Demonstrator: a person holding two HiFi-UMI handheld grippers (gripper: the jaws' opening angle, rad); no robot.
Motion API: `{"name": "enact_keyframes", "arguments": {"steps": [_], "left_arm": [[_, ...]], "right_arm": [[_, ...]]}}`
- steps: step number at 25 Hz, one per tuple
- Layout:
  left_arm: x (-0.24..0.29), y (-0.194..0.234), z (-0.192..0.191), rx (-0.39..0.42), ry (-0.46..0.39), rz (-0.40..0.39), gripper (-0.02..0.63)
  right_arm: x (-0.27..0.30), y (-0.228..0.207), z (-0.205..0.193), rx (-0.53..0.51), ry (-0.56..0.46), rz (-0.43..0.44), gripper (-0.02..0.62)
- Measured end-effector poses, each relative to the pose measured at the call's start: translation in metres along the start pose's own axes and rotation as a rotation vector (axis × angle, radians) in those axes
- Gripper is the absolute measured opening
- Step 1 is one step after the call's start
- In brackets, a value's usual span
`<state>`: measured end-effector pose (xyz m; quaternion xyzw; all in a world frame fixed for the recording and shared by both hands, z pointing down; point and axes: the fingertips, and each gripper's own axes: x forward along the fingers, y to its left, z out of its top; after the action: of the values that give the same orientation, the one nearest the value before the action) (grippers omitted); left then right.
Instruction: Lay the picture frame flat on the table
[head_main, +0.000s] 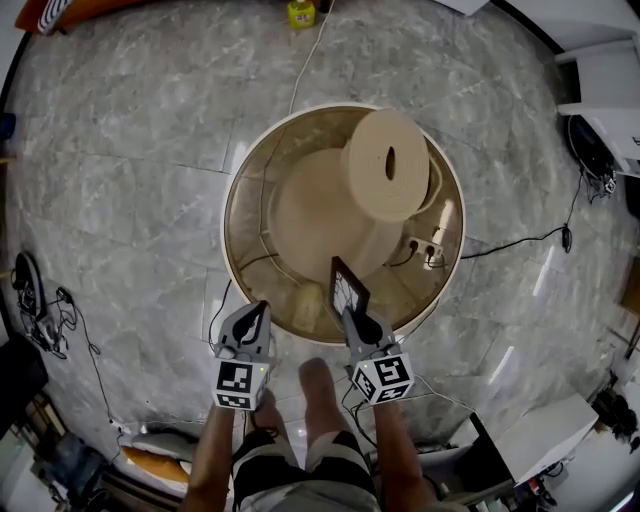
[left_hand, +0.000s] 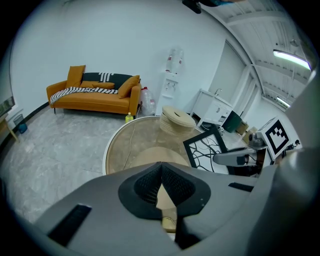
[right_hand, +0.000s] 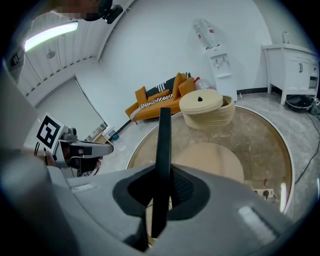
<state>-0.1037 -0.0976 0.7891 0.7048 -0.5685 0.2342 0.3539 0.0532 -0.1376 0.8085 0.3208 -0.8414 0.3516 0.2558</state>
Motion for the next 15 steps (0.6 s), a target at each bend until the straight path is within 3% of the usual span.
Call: {"name": "enact_keyframes", "arguments": {"steps": [15], "left_arm": [[0.022,-0.004,-0.009,-0.007,0.017,-0.011,0.017]], "right_arm": [[0.020,-0.020,-0.019,0.070,0.020,-0.013,0.032]]}}
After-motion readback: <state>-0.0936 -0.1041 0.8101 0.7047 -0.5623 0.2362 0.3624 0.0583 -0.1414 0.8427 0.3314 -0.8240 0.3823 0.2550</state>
